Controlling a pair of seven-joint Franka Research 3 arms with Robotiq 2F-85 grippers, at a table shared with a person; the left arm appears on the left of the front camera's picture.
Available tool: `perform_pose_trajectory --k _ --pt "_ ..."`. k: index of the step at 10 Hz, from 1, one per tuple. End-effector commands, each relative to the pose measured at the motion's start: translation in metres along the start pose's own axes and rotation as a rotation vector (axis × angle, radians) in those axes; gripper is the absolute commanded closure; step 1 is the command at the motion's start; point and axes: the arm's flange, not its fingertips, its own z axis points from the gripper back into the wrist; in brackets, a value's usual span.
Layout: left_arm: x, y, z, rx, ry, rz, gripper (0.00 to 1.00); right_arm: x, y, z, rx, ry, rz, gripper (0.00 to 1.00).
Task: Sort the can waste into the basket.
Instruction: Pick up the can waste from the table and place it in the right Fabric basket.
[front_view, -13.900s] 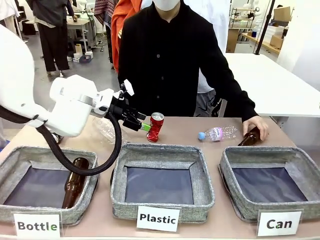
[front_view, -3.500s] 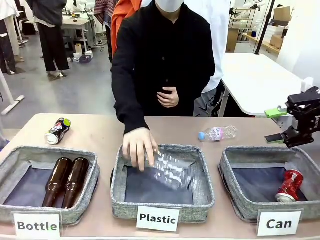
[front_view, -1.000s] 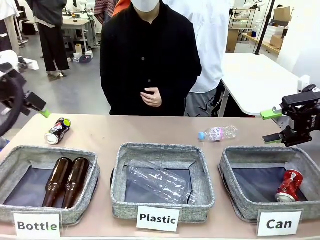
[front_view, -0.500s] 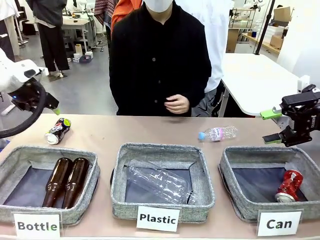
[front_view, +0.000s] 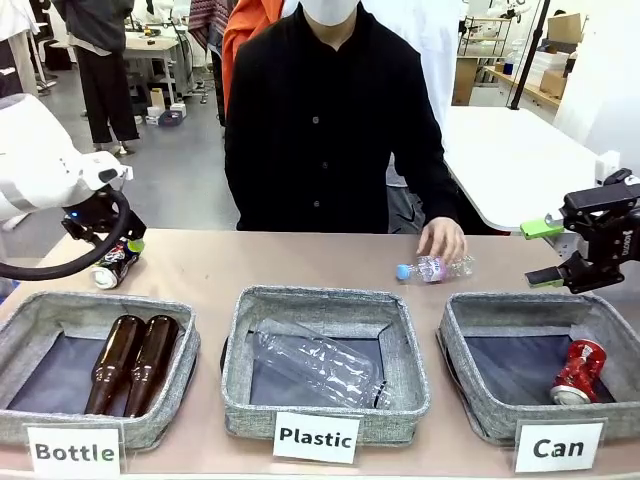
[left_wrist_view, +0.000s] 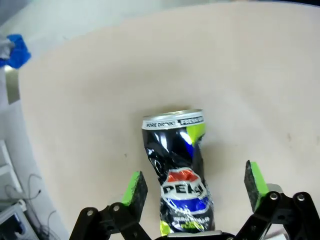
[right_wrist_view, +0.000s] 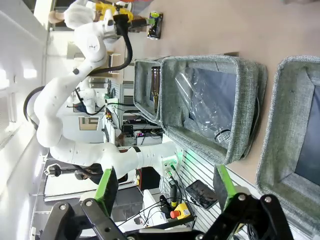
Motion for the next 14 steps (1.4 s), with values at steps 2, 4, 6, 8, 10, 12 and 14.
perform_pose_trajectory --k 2,4,6,8,10,12,14 --pt "0.016 0.006 -0.017 0.02 0.089 0.02 0.0 -0.002 -0.001 -0.002 -0.003 -0.012 0.015 0.0" --pt "0.016 0.005 -0.023 0.027 0.11 0.013 0.0 -0.002 -0.001 -0.002 -0.003 -0.012 0.015 0.0" --pt "0.016 0.005 -0.025 0.041 0.112 0.024 0.0 -0.002 -0.001 -0.002 -0.003 -0.012 0.015 0.0" --pt "0.017 0.004 -0.029 0.066 0.12 0.022 0.59 -0.002 -0.001 -0.002 -0.003 -0.012 0.015 0.0" --pt "0.018 0.004 -0.03 0.069 0.126 0.021 1.0 -0.002 -0.001 -0.002 -0.003 -0.012 0.015 0.0" --pt "0.015 0.004 -0.028 0.07 0.119 0.024 1.0 -0.002 -0.001 -0.002 -0.003 -0.012 0.015 0.0" --pt "0.011 0.005 -0.021 0.055 0.113 0.021 1.0 -0.002 -0.001 -0.002 -0.003 -0.012 0.015 0.0"
